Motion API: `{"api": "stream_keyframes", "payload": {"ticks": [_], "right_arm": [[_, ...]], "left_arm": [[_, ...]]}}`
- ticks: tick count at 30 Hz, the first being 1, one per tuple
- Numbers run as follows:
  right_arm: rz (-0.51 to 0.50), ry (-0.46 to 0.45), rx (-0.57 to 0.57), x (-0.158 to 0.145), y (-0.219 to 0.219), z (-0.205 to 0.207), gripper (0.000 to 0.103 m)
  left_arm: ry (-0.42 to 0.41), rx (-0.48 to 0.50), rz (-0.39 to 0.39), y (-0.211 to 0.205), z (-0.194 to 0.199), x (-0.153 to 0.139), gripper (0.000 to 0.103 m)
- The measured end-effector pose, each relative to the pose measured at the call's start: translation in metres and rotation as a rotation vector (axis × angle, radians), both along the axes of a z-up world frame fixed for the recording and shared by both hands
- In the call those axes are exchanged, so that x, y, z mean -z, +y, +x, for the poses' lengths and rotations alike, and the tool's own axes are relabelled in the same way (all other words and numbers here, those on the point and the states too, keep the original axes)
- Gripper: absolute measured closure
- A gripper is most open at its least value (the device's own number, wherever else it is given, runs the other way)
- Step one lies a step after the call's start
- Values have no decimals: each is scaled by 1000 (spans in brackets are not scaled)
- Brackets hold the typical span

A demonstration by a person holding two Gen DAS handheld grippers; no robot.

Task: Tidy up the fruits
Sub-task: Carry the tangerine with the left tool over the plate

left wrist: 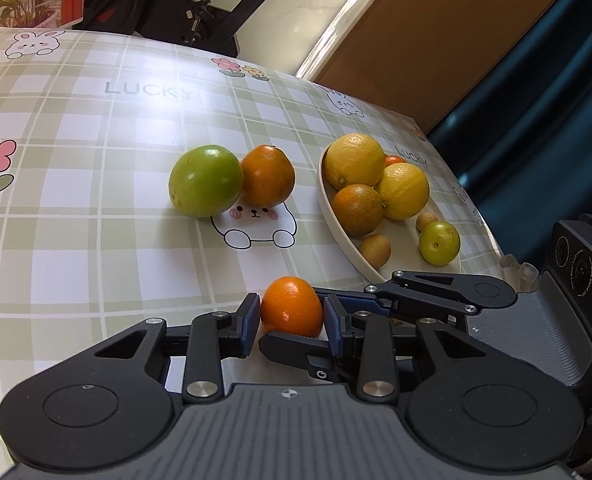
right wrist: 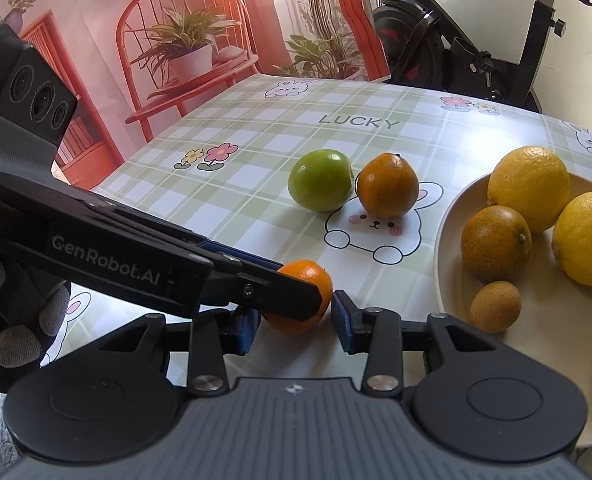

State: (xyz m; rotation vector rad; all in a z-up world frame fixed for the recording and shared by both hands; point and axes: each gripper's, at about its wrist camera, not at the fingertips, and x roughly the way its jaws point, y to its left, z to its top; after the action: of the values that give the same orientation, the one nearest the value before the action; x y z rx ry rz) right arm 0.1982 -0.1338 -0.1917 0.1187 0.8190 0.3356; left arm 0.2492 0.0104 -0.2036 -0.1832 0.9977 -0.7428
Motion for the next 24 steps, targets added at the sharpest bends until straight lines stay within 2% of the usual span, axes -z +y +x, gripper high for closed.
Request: {"api": "stream_keyframes", "payload": {"ticks": [7, 15, 19, 24], "right_arm": [[16, -40, 19, -9, -11, -16, 62], [34, -133, 115, -35, -48, -34, 63], [32, -153, 178, -41, -77, -39, 63], [21, -139, 241, -38, -111, -40, 63]], "left_arm": [[-53, -9, 7, -18, -14, -17, 66], [-121, 61, 24, -69, -6, -47, 66], [-122, 111, 31, -105, 4, -49, 66], [-100, 151, 54, -141, 16, -36, 66]]}}
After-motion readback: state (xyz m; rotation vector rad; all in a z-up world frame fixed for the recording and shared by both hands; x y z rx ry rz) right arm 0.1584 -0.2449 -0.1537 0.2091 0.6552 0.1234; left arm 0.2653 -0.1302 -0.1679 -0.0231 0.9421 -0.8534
